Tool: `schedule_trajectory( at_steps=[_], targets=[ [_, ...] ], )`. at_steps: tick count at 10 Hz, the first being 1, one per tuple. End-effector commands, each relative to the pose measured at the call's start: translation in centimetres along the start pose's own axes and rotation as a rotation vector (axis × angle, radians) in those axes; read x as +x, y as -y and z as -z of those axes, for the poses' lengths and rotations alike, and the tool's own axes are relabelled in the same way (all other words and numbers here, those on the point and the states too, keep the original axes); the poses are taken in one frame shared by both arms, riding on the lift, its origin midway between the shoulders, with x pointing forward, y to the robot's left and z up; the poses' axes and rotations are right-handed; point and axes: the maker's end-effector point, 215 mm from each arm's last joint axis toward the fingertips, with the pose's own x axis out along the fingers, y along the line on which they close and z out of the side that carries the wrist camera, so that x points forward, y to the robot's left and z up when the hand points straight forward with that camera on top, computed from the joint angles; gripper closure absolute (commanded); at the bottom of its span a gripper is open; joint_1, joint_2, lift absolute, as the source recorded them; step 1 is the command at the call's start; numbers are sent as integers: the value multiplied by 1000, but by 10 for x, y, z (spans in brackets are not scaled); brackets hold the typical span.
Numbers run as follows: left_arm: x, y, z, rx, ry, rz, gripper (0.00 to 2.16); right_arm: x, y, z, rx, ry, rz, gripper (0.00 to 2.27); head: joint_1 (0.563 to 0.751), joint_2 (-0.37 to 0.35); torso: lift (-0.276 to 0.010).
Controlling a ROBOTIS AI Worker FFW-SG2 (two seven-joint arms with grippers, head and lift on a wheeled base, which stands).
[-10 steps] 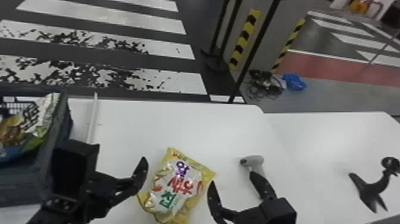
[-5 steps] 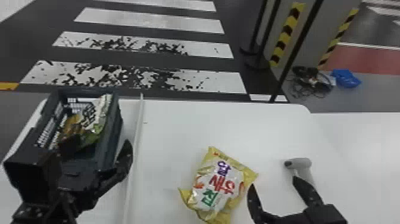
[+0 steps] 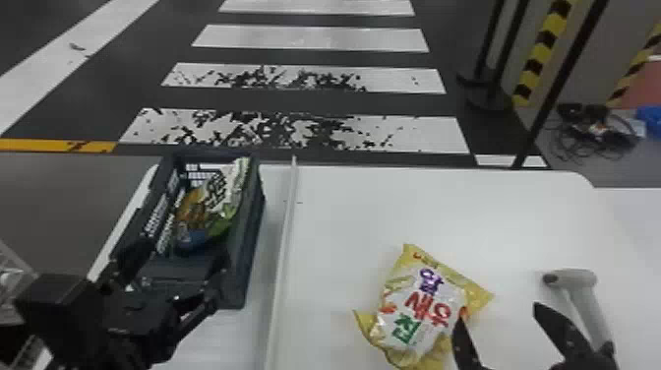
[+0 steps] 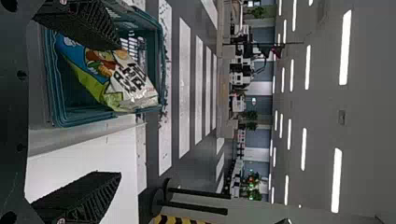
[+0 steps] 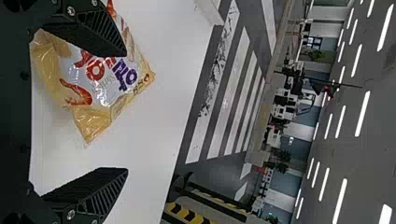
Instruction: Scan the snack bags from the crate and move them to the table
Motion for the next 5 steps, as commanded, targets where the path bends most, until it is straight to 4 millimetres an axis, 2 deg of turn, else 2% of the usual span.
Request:
schedule_trajectory(
  at_steps=[1,3,5],
  targets=[
    [-6,-9,3,-9,-10,-6,33,-3,-7,4,-21,-33,-10,100,695,34,-95],
    [-6,-13,2,-21,-9,-1,33,-15,-34,17,-115,-106,-50,93,695,74,-95],
    [-6,-10,2,-26,-7,8,33,-27,-54,21,-178,-163,-85,90,695,118,-95]
  ],
)
